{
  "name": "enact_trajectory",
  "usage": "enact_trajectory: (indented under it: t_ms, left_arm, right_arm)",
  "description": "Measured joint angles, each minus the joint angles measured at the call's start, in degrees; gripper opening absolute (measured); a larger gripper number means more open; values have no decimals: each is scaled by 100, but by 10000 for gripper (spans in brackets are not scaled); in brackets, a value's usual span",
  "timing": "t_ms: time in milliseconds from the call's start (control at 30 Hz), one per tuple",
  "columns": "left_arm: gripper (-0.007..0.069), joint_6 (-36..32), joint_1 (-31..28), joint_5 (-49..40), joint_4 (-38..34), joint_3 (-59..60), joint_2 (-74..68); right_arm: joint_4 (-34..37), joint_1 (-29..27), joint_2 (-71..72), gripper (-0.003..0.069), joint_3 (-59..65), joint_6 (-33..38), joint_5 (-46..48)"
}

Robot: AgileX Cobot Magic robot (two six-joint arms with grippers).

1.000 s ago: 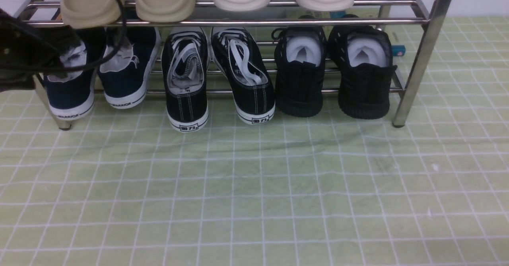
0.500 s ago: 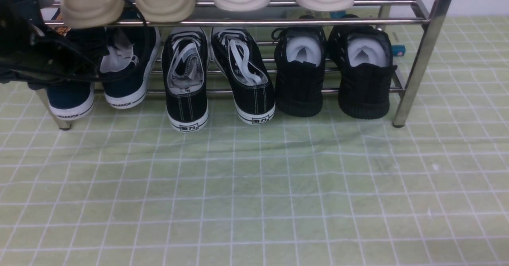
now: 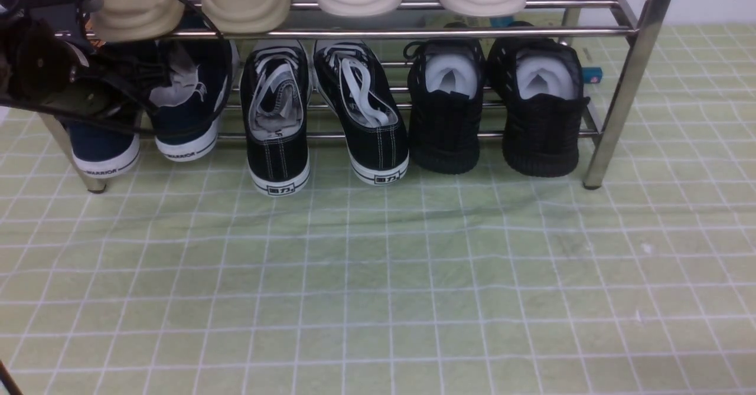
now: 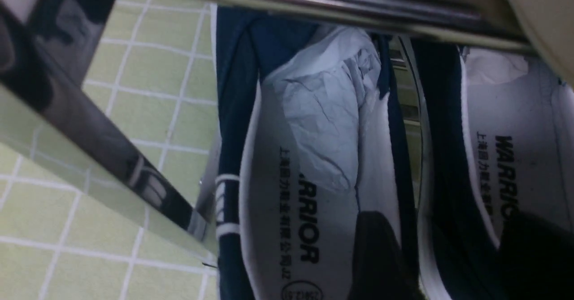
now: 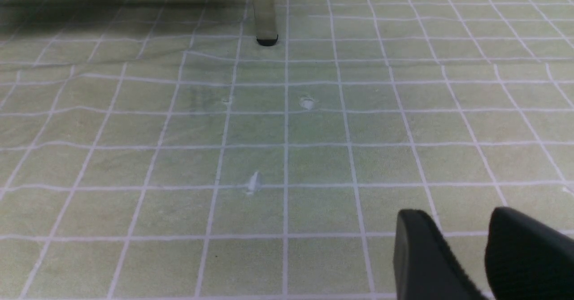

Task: Take the shoes off the shelf with your hand from the green coffee tablecloth.
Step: 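Grasp the leftmost shoe on the bottom shelf of the shoe rack with the left gripper, then set the held shoe down on the floor in front of the rack with the left gripper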

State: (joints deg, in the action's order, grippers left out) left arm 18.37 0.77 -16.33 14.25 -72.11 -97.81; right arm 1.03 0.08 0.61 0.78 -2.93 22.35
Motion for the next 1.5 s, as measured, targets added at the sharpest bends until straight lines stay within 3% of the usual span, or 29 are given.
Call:
enact_trajectory:
  t_ms: [400, 867, 1000, 1267, 1500]
  left_arm:
    - [390, 0, 0, 84, 682, 0, 0]
    - [387, -5, 0, 219, 770, -24, -414]
    - [343, -5, 0, 359, 770, -28, -467]
    - [46, -5, 0, 358, 774, -39, -507]
    - [41, 1, 0, -294, 758, -17, -107]
  right_arm:
    - [0, 0, 0, 239, 0, 0, 0]
    - [0, 0, 0, 239, 0, 0, 0]
    - [0, 0, 0, 239, 0, 0, 0]
    - [0, 0, 0, 239, 0, 0, 0]
    - [0, 0, 0, 239, 0, 0, 0]
